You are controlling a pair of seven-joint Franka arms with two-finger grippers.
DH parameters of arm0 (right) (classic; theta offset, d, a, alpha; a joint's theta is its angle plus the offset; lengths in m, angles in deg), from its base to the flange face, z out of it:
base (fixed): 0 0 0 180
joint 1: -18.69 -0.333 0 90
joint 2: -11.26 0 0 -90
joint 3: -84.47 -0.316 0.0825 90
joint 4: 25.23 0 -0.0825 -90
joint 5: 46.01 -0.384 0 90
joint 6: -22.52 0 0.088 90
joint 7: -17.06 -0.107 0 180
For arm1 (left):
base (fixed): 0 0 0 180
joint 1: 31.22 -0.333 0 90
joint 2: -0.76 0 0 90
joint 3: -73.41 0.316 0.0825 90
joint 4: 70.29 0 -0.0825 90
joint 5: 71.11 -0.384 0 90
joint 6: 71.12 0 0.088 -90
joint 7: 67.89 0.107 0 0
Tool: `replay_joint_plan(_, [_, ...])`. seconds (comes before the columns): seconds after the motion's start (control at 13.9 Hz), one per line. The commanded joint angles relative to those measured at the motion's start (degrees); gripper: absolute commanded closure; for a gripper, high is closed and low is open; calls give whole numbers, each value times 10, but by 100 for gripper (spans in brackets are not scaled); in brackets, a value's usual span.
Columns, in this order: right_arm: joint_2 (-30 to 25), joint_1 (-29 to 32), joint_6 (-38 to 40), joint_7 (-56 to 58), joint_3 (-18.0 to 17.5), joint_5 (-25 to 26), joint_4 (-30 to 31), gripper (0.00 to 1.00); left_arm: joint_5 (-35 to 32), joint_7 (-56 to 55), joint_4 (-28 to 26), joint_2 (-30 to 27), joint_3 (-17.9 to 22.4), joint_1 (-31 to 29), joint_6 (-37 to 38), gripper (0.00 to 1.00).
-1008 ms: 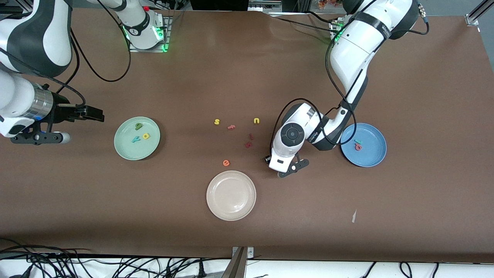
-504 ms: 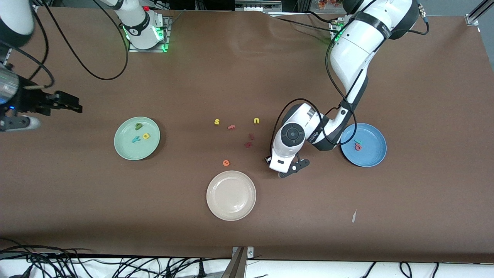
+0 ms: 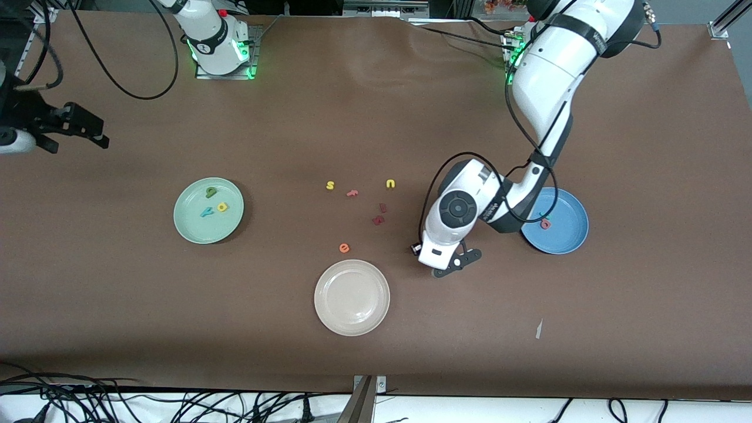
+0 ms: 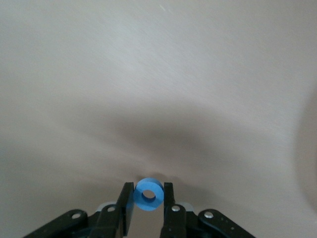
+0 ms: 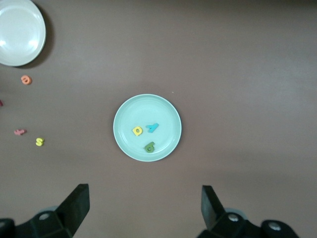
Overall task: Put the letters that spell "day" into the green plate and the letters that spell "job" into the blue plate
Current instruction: 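Carry the blue o to the blue plate and release it with the left gripper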
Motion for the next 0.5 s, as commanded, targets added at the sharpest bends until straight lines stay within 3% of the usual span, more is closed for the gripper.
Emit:
replay_joint_plan(0.0, [10, 5, -1, -8, 16, 6, -2, 0, 10, 90, -102, -95, -15, -57, 23, 91])
replay_joint_plan(0.22, [20, -11, 9, -7, 38, 8, -20, 0, 9, 206, -221, -184, -50, -156, 20, 93])
replay_joint_plan(0.43, [22, -11, 7, -8, 41, 8, -20, 0, 8, 322, -314, -244, -53, -227, -10, 97])
